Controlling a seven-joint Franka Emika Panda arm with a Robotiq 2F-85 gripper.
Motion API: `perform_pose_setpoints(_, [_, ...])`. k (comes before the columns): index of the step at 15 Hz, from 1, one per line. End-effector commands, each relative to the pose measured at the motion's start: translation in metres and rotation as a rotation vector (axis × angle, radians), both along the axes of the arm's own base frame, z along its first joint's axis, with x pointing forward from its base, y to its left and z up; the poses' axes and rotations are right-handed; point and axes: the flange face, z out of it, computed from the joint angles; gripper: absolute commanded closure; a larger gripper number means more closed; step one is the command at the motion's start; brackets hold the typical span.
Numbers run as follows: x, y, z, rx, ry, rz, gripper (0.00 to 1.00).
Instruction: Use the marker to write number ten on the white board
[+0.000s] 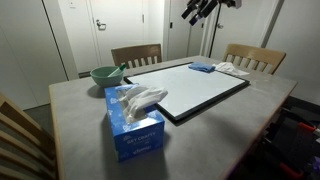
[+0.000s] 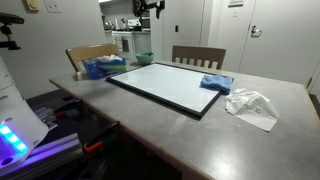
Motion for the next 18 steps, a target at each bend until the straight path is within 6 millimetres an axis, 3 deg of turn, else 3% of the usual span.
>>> perform_pose_setpoints(1, [0.038,-0.003,-0.029,0.108,-0.004,0.045,0.0])
perform_pose_setpoints(6, [0.091,0.01,-0.092,0.309,0.089,0.143,0.0])
perform_pose_setpoints(7, [0.063,0.007,-0.072,0.261,0.087,0.107,0.0])
perform_pose_setpoints(9, [0.071,0.008,-0.087,0.266,0.107,0.111,0.0])
perform_pose_setpoints(13, [0.068,0.009,-0.077,0.27,0.086,0.096,0.0])
perform_pose_setpoints(18, [0.092,0.015,-0.11,0.338,0.077,0.143,0.0])
